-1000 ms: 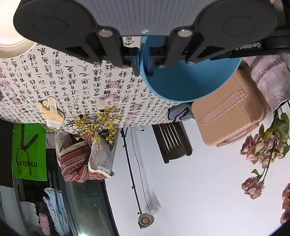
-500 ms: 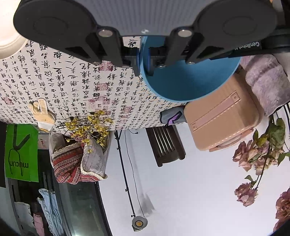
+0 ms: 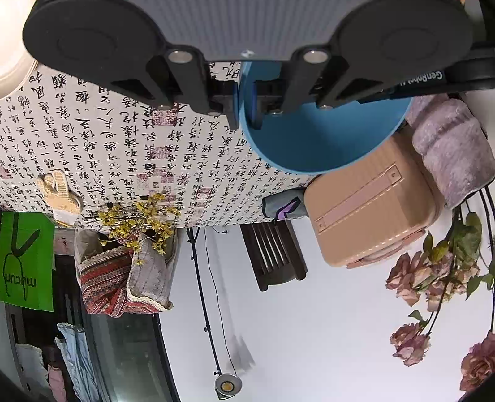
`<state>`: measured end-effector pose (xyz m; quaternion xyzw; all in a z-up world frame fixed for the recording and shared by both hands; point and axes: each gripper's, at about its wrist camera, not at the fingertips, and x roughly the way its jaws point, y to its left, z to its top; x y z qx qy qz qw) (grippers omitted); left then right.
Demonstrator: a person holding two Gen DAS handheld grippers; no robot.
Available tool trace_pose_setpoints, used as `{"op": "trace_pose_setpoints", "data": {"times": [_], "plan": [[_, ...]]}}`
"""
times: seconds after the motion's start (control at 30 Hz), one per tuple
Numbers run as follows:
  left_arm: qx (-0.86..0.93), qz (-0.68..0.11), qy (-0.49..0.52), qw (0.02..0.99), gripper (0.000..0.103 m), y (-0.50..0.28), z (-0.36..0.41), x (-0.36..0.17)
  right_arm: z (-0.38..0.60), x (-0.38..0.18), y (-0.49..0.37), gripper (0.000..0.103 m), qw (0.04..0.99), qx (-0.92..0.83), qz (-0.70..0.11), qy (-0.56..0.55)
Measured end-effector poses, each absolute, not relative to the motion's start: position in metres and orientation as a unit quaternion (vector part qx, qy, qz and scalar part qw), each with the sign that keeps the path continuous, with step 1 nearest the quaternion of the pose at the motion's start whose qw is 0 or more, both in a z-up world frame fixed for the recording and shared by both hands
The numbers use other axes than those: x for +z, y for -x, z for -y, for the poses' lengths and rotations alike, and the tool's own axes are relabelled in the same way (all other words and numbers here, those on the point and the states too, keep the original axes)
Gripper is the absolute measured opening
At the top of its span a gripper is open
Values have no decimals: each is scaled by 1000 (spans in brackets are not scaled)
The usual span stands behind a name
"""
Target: Organize plates and bowls
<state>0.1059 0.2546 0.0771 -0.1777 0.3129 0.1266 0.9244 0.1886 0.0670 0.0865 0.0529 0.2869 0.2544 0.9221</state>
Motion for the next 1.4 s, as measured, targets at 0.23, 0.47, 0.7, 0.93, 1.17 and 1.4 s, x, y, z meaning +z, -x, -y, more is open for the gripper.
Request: {"op": "trace_pose_setpoints", "data": {"times": [0.23, 0.47, 0.7, 0.93, 1.17, 1.4], "plan": [[134, -316, 181, 922, 15, -103, -263, 73, -76, 83, -187, 8, 919, 260, -292, -48], [140, -323, 181, 918, 15, -98, -270, 65, -86, 78, -184, 8, 916, 264, -298, -40], [149, -329, 182, 915, 15, -95, -276, 57, -95, 69, -182, 8, 912, 269, -308, -33], [155, -335, 171, 914, 15, -93, -275, 52, -100, 63, -179, 8, 911, 271, -311, -29], [161, -338, 154, 915, 15, -93, -272, 49, -102, 58, -178, 8, 910, 271, -314, -25], [166, -341, 129, 916, 15, -95, -268, 48, -105, 54, -172, 9, 916, 263, -304, -12]]}}
